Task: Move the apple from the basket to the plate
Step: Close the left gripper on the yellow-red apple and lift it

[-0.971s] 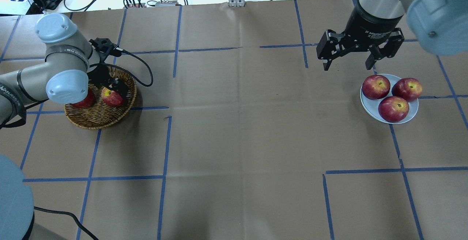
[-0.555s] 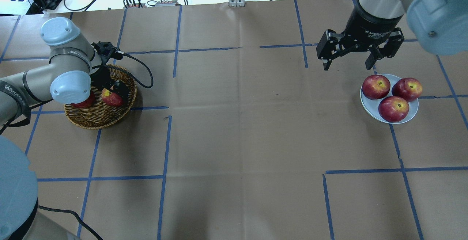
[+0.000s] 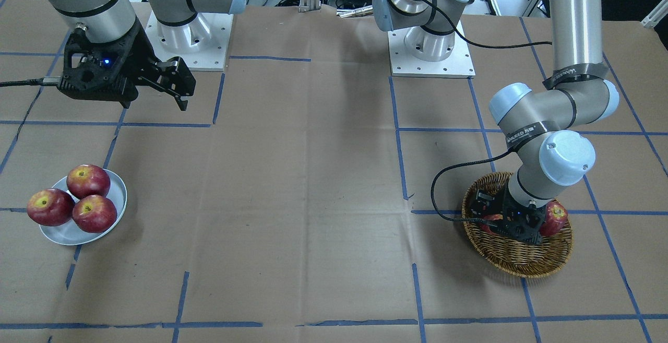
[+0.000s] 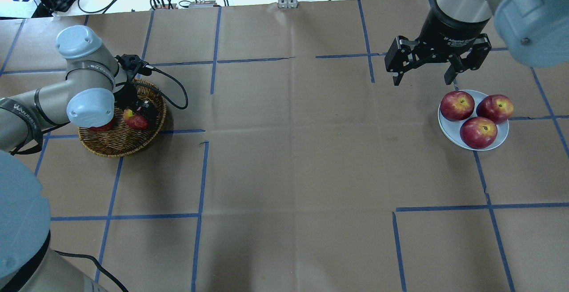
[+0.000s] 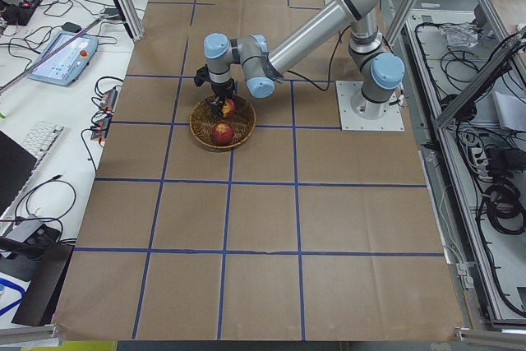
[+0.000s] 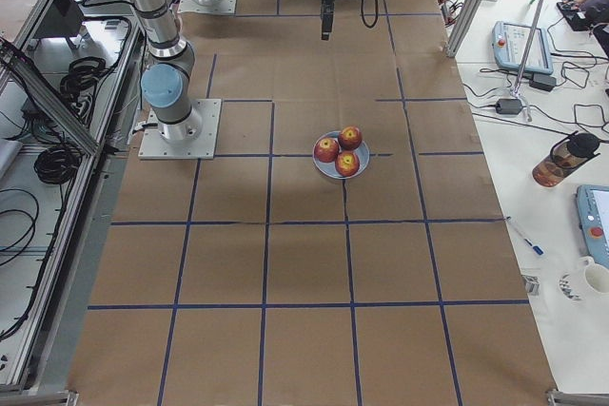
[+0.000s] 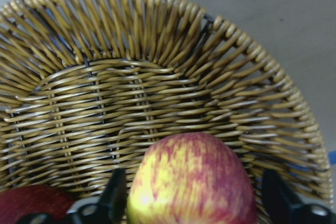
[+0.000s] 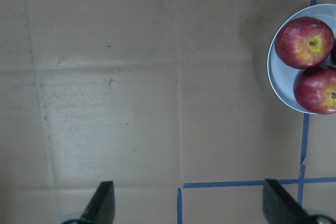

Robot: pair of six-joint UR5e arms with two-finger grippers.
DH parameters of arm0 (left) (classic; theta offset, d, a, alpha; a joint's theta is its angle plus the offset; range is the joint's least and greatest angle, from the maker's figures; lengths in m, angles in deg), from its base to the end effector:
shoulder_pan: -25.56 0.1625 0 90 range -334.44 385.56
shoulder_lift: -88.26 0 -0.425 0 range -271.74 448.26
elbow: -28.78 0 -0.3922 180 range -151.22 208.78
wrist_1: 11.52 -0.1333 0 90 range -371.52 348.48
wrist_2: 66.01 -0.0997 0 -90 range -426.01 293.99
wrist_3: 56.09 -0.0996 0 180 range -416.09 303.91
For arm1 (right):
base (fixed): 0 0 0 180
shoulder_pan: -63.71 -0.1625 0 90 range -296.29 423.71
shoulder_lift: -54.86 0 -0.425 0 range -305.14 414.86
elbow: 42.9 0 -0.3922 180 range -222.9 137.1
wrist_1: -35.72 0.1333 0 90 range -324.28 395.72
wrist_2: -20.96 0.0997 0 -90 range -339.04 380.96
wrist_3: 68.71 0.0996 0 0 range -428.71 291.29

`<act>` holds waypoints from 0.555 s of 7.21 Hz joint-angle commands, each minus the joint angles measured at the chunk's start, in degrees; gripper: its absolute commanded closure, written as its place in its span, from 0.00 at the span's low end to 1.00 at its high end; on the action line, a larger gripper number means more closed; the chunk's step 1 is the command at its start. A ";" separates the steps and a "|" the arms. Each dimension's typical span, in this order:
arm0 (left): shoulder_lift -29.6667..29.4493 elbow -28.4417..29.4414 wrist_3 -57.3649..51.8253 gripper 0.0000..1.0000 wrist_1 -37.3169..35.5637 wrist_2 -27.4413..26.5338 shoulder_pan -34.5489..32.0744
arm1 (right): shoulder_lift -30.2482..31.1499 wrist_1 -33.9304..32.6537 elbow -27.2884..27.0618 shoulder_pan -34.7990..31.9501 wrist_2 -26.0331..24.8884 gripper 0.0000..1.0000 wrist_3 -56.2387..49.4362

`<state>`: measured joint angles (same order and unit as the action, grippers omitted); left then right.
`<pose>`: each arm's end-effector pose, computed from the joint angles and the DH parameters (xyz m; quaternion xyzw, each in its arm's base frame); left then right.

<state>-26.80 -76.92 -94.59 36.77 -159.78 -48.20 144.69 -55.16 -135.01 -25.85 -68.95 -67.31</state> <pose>0.0401 -0.5908 0.1937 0.1927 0.9807 0.0078 0.0330 0.1297 -0.4914 0.4699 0.0161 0.9998 0.0122 0.0007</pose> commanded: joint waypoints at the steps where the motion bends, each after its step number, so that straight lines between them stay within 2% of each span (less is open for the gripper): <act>1: 0.01 0.41 0.00 0.46 -0.30 0.08 0.10 | 0.00 0.00 0.00 0.00 0.00 0.00 0.00; 2: 0.45 1.02 0.00 0.51 -0.30 0.08 0.10 | 0.00 0.00 0.00 0.00 0.00 0.00 0.00; 4: 2.20 3.22 1.22 0.51 0.66 -0.10 -1.20 | 0.00 0.00 0.00 0.00 0.00 0.00 0.00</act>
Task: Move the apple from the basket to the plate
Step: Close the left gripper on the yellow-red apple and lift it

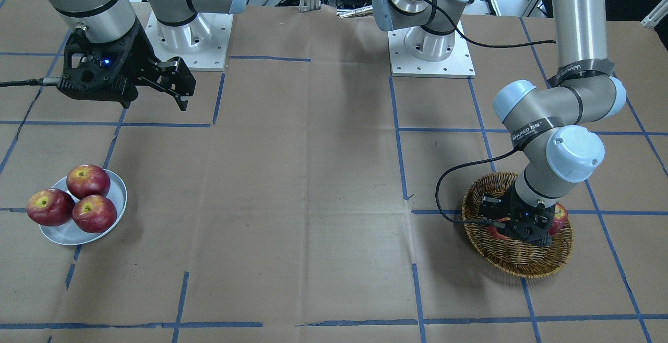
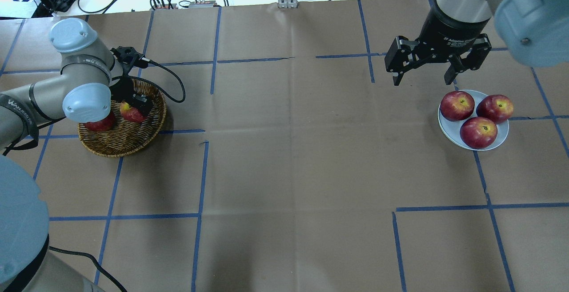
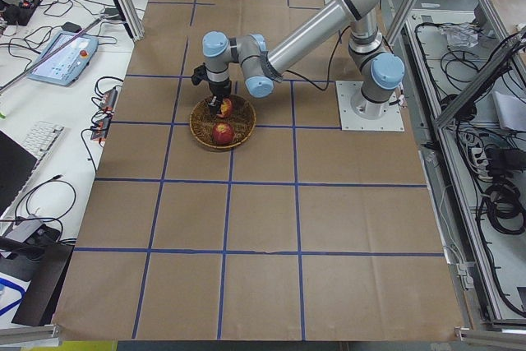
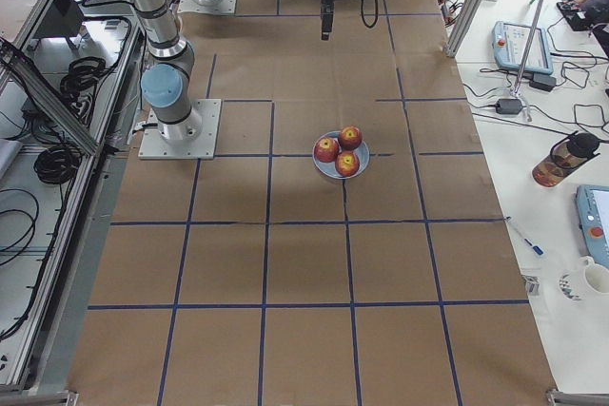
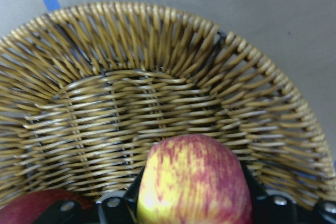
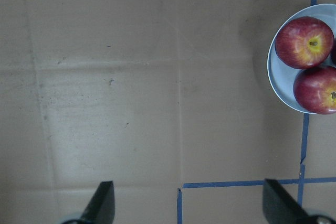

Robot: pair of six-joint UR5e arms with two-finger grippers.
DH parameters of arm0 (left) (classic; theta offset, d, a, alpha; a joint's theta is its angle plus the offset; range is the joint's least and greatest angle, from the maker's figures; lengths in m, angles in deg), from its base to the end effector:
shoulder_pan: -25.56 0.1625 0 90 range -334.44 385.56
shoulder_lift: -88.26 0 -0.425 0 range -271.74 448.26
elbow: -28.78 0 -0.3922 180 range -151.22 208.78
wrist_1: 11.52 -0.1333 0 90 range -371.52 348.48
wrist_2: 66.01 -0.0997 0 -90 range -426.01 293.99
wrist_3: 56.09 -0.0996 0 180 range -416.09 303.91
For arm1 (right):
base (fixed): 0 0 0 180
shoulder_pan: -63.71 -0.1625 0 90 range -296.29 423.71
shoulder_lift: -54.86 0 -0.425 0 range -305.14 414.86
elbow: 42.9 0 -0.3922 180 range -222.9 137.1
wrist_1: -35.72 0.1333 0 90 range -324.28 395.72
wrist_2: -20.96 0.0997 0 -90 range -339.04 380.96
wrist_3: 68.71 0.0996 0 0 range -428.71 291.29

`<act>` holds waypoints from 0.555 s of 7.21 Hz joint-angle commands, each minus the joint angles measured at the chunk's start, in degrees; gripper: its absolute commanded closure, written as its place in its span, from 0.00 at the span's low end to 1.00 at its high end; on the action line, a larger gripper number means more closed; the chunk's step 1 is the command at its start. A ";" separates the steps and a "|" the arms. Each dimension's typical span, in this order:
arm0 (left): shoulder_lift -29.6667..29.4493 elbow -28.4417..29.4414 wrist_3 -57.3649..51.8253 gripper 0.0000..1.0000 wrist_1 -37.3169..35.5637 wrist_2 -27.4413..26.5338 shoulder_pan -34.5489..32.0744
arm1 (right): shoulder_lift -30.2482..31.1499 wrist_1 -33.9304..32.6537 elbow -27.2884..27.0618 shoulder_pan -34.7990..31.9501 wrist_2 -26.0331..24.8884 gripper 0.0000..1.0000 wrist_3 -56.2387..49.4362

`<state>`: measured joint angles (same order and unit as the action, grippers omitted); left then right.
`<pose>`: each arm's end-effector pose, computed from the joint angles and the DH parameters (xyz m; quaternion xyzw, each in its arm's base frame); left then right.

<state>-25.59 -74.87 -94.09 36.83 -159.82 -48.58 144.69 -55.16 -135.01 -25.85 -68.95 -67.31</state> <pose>0.0393 -0.6018 0.2205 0.1906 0.9804 -0.0172 0.0460 0.1297 -0.4914 0.4699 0.0161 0.9998 0.0122 0.0007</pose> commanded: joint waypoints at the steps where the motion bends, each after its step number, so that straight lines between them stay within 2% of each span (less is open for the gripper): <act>1: 1.87 1.26 4.82 0.51 2.00 0.20 -1.44 | 0.00 0.00 0.00 0.00 0.00 0.00 0.00; 3: 3.90 1.35 15.96 0.51 3.06 2.23 -8.18 | 0.00 0.00 0.00 0.00 0.00 0.00 0.00; 4: 3.90 2.05 25.59 0.51 3.06 2.14 -13.61 | 0.00 0.00 0.00 0.00 0.09 0.00 -0.09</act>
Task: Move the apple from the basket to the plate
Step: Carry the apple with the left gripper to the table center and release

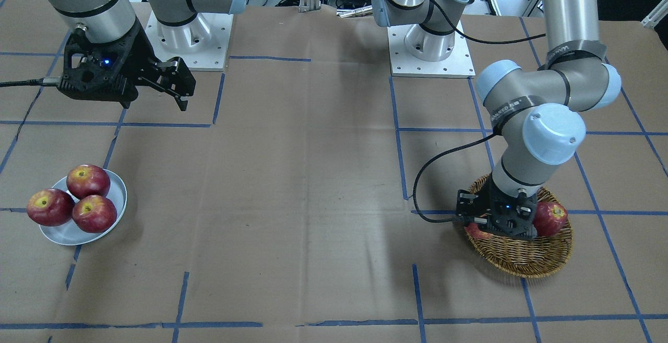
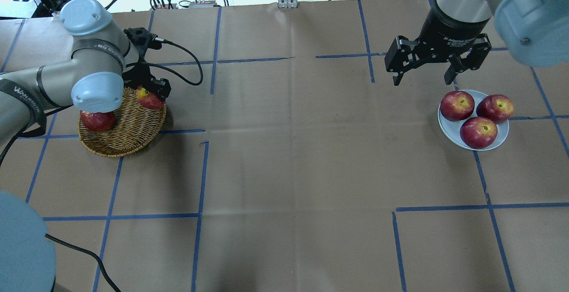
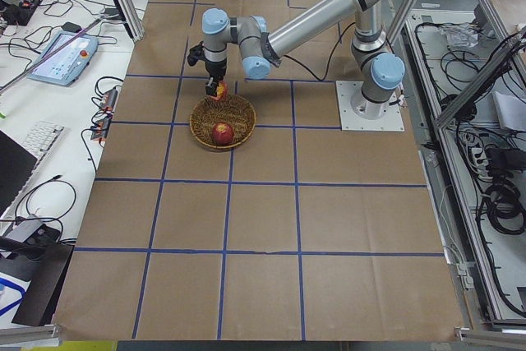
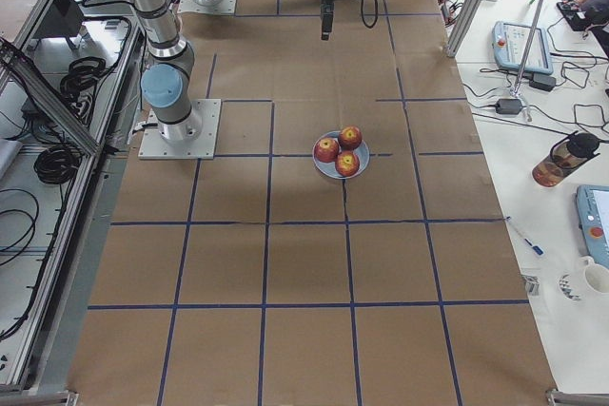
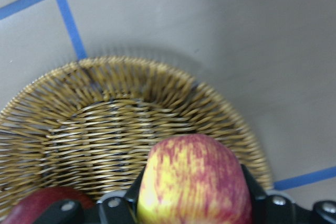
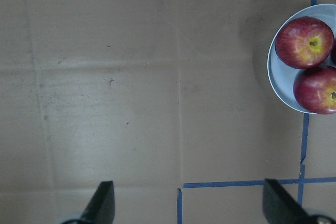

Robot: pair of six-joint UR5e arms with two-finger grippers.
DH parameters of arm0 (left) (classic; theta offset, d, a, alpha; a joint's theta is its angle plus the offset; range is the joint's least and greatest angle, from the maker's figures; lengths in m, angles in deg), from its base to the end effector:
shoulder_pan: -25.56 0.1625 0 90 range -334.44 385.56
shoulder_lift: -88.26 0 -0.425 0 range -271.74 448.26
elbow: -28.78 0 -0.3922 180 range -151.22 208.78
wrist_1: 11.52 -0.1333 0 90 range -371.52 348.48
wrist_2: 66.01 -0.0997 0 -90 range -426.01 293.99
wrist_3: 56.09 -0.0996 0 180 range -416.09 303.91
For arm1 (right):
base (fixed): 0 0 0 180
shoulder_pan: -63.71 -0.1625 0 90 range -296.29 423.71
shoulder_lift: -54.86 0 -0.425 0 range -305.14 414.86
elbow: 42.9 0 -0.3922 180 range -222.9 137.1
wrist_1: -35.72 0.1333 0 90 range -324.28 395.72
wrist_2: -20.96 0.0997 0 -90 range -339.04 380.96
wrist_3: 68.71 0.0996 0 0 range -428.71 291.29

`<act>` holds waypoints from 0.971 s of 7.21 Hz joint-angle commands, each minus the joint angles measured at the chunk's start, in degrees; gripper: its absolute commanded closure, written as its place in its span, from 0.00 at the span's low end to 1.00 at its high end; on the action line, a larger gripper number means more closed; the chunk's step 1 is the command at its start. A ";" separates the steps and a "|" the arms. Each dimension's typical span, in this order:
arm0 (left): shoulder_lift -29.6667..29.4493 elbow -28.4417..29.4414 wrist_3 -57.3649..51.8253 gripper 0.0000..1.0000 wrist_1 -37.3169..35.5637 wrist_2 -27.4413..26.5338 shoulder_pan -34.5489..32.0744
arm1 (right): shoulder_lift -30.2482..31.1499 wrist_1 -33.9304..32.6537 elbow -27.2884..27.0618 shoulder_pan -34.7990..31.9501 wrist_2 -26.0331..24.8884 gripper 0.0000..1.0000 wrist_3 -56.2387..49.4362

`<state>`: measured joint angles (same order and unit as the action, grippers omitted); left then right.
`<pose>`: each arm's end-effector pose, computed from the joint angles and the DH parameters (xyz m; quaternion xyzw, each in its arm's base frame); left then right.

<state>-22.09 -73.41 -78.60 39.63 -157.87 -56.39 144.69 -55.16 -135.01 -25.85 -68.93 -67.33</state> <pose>-0.0464 -0.6009 0.2620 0.1248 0.9905 -0.0488 0.0301 0.1297 -0.4914 0.4699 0.0159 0.9998 0.0122 0.0009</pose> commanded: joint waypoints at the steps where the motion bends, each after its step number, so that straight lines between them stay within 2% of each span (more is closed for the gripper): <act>1: -0.73 1.55 20.12 0.54 0.44 0.11 -11.68 | 0.00 0.00 0.00 0.00 -0.02 0.00 -0.07; 2: -2.13 2.43 28.23 0.54 0.52 0.19 -16.70 | 0.00 0.00 0.00 0.00 -0.02 0.00 -0.07; 4: -8.00 6.45 36.27 0.56 0.44 0.54 -24.27 | 0.00 0.00 0.00 0.00 -0.02 0.00 -0.07; 5: -10.30 9.09 38.66 0.55 0.61 0.11 -26.83 | 0.00 0.00 0.00 0.00 -0.02 0.00 -0.07; 7: -11.55 9.56 40.87 0.55 0.61 0.28 -29.05 | 0.00 0.00 0.00 0.00 -0.02 0.00 -0.15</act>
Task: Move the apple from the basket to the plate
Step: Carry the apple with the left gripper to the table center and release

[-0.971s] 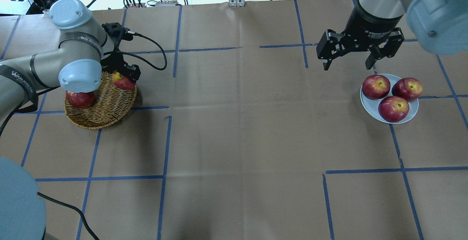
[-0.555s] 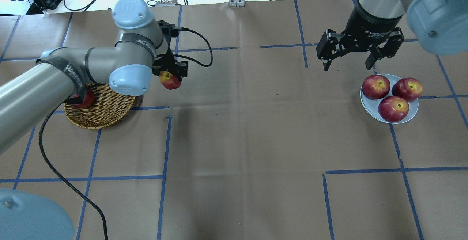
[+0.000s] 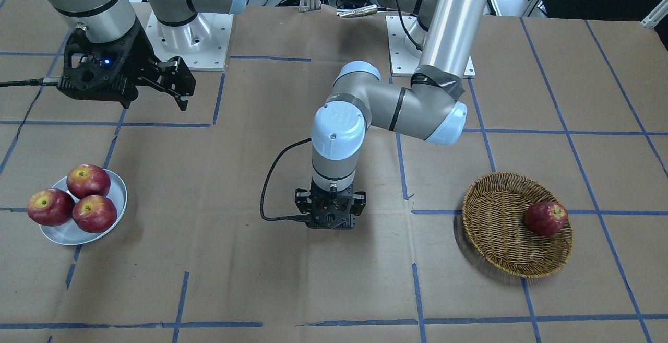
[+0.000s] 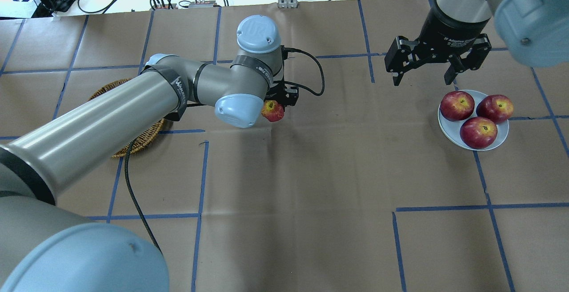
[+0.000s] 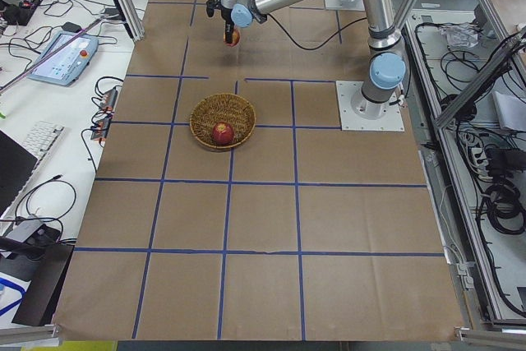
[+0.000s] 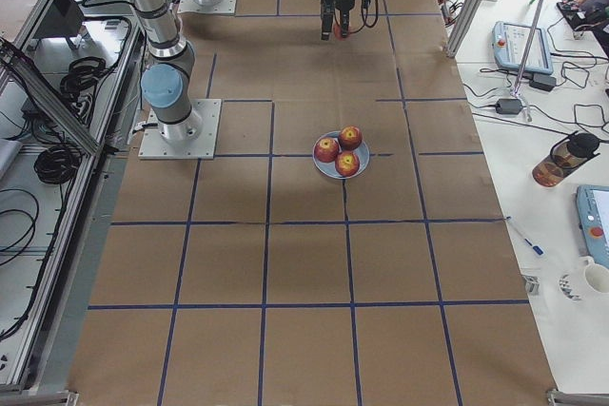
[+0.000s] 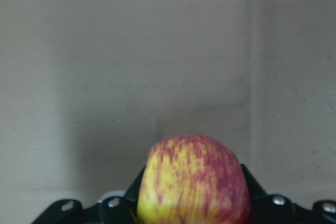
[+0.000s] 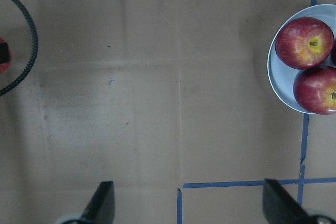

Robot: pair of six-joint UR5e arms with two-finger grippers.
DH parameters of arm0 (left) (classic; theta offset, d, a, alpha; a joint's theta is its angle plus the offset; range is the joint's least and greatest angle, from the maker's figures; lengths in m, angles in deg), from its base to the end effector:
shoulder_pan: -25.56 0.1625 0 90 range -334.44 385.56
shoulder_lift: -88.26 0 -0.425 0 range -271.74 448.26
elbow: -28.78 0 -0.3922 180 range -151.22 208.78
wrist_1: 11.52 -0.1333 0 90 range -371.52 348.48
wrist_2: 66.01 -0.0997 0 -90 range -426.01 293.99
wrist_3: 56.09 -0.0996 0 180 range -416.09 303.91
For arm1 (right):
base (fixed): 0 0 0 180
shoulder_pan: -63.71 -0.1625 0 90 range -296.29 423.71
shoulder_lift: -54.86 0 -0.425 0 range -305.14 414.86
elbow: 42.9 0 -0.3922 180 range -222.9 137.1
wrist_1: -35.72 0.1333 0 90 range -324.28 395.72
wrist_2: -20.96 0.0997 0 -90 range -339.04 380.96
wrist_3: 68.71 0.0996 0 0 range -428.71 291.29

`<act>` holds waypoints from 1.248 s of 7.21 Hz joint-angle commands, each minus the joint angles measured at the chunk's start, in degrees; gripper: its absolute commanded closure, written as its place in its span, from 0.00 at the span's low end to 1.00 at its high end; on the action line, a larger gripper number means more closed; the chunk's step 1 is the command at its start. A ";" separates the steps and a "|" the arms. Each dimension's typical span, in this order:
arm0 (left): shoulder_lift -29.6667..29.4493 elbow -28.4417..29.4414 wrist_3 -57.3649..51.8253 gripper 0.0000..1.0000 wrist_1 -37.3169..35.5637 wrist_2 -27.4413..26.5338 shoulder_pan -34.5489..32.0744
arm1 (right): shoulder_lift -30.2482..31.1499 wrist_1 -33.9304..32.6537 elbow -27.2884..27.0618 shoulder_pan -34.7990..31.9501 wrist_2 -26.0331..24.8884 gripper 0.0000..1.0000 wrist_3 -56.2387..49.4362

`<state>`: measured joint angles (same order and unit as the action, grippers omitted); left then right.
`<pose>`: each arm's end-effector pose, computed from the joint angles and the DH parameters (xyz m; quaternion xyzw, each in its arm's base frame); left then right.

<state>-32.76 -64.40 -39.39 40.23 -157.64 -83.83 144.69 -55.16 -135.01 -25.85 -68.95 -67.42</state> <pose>-0.3388 -0.5697 0.2140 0.0230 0.9990 -0.0380 0.0026 0.1297 -0.4914 0.4699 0.0151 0.9998 0.0122 0.0007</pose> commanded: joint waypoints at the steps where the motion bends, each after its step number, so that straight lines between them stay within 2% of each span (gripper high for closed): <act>1: -0.79 0.02 2.72 0.54 -0.06 0.22 -2.75 | 0.00 0.00 0.00 0.00 0.00 0.00 -0.07; 9: -0.97 -2.01 2.99 0.51 -0.07 1.88 -3.81 | 0.00 0.00 0.00 0.00 0.00 0.00 -0.07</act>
<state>-33.76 -66.36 -36.40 40.16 -156.52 -87.62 144.69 -55.16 -135.01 -25.85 -68.95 -67.48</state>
